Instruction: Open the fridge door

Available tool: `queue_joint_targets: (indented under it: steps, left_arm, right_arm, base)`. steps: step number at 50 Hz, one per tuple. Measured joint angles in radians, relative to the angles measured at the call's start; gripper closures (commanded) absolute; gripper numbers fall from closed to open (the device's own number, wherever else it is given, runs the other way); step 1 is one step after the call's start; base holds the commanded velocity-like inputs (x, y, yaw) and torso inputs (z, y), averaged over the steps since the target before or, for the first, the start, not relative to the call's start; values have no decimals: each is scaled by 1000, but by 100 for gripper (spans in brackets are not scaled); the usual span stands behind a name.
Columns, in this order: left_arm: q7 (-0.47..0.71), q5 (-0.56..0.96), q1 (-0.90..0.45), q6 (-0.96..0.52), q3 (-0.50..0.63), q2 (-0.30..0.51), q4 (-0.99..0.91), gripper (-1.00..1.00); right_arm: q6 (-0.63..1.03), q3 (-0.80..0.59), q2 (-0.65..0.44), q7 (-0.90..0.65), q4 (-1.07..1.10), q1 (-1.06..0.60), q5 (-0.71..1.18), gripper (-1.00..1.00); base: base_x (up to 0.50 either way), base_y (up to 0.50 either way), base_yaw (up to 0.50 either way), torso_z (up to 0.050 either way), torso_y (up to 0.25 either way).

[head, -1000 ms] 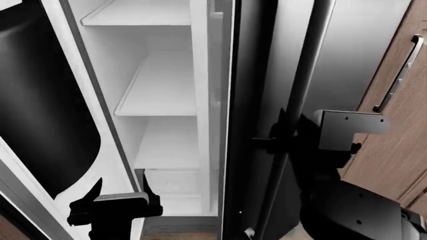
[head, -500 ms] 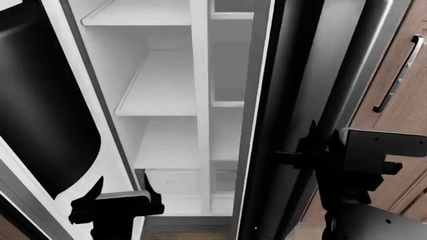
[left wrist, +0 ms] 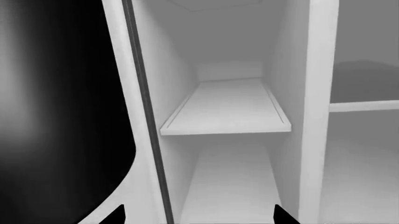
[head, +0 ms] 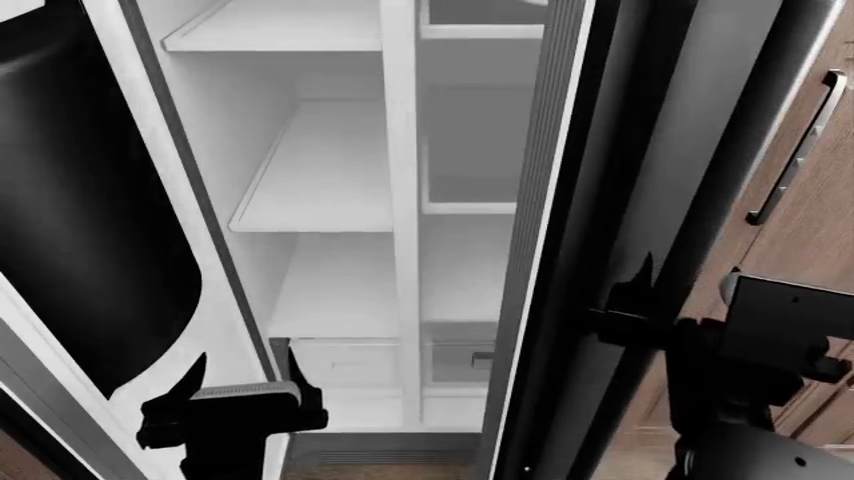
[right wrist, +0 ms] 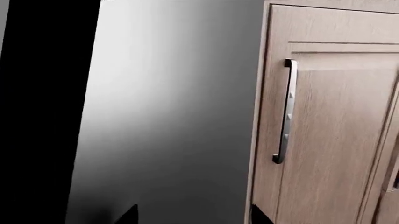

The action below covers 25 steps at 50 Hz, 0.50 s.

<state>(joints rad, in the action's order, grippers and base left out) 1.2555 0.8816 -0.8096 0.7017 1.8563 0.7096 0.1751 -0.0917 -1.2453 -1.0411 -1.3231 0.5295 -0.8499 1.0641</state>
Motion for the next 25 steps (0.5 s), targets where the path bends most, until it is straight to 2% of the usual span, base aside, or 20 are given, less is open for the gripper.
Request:
queue_joint_targets:
  steps: [25]
  left_arm:
    - [-4,-14,15,-6,-16,11,-9,-100]
  right_arm:
    - [42,-21,-79,-49,166,27,-86,-100]
  base:
    - [0,0,0,0,0]
